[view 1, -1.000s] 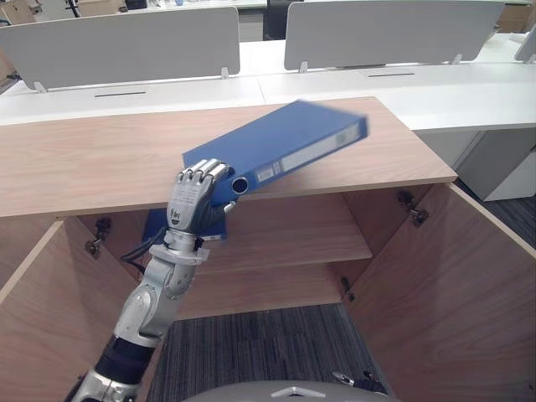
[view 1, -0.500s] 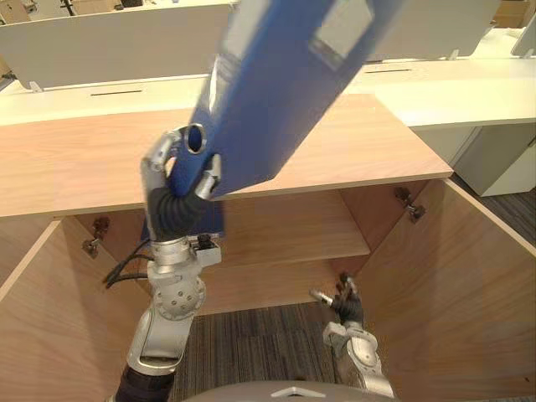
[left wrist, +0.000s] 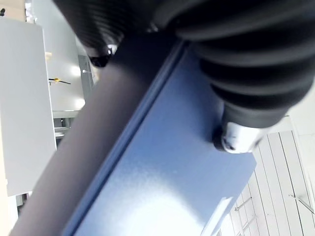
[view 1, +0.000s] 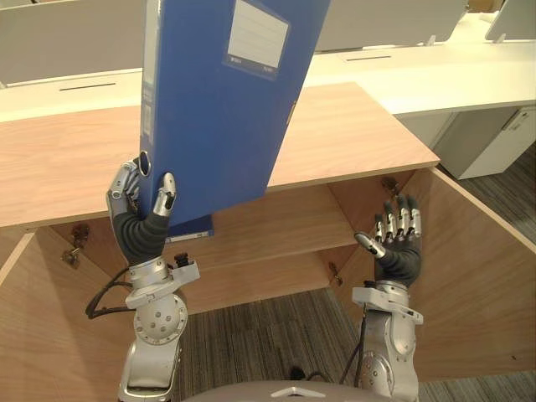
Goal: Walk over to the cabinet, pick up the folder, carry it to the office cabinet, place the folder inside the office cabinet, then close the office cabinet door
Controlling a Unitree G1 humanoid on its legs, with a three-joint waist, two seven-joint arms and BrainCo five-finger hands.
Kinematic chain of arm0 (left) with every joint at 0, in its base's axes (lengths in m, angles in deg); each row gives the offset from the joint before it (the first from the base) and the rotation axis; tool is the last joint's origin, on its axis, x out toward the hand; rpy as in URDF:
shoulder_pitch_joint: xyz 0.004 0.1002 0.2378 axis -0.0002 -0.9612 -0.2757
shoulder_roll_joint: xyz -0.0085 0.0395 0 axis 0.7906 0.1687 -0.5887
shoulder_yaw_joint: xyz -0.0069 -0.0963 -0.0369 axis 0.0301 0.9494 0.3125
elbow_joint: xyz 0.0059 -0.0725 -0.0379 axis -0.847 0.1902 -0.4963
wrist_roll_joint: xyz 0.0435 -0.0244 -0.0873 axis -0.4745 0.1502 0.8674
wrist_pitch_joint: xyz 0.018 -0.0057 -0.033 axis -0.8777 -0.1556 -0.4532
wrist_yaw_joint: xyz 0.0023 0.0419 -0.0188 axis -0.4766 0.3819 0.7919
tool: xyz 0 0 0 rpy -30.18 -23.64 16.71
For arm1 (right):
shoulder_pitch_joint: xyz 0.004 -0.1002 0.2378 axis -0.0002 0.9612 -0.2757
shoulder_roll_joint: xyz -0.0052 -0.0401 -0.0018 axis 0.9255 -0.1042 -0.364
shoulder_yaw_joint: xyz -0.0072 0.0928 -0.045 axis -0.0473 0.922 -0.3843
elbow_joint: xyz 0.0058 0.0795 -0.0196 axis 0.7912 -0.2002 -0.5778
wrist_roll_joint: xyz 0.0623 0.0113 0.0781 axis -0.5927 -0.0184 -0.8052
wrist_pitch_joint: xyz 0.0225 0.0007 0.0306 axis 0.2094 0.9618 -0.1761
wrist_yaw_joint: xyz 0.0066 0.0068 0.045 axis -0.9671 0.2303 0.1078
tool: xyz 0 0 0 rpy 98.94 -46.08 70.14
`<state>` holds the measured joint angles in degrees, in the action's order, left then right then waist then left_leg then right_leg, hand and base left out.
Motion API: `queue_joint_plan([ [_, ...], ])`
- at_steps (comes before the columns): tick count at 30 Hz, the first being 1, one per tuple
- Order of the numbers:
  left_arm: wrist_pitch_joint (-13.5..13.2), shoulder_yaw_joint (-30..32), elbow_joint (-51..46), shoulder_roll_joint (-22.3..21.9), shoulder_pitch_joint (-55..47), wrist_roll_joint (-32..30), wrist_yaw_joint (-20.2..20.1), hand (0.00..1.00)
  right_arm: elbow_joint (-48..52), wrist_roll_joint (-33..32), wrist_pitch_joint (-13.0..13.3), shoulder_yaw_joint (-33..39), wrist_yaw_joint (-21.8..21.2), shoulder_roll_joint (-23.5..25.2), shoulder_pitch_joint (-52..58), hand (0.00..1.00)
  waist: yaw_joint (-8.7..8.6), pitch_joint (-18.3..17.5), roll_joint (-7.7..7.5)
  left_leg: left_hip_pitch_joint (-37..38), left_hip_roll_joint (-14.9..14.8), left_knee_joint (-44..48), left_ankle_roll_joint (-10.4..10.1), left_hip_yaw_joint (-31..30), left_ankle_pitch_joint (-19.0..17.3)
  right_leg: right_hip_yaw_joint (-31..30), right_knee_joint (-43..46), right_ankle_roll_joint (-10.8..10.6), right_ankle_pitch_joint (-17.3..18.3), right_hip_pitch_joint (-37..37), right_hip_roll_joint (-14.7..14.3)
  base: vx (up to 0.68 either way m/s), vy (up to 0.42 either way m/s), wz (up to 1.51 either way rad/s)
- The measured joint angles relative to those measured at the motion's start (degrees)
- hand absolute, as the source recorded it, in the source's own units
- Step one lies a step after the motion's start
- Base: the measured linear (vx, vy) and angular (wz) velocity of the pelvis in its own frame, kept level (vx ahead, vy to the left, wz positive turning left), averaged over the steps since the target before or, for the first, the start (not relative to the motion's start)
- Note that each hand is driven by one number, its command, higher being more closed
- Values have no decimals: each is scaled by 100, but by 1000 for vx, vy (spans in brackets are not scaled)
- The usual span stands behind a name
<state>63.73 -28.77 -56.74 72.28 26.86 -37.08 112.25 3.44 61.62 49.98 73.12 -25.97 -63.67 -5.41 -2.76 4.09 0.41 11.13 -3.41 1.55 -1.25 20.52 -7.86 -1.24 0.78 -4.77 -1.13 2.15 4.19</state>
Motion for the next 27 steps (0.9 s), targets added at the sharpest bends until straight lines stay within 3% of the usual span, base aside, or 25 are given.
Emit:
queue_joint_plan([
  [11, -244, -235, 104, 6, 18, 112, -592, 100, 48, -160, 50, -181, -191, -227, -1079, 0, 92, 13, -13, -100, 14, 145, 32, -17, -88, -78, -69, -23, -79, 7, 28, -42, -15, -3],
  [22, -307, -719, 567, 120, 293, 221, -996, 100, -634, -1650, -9, -308, -821, -544, -1795, 0, 150, 10, -11, -186, 68, 140, 69, -338, -50, 203, -199, -43, -129, 115, 122, -14, -21, 15],
  [27, -309, -791, 574, 133, 314, 326, -1067, 100, -923, -1896, -41, -469, -975, -608, -1994, 0, 200, 4, -28, -185, 88, 134, 69, -392, -51, 206, -201, -40, -132, 180, 152, -28, -9, 7],
])
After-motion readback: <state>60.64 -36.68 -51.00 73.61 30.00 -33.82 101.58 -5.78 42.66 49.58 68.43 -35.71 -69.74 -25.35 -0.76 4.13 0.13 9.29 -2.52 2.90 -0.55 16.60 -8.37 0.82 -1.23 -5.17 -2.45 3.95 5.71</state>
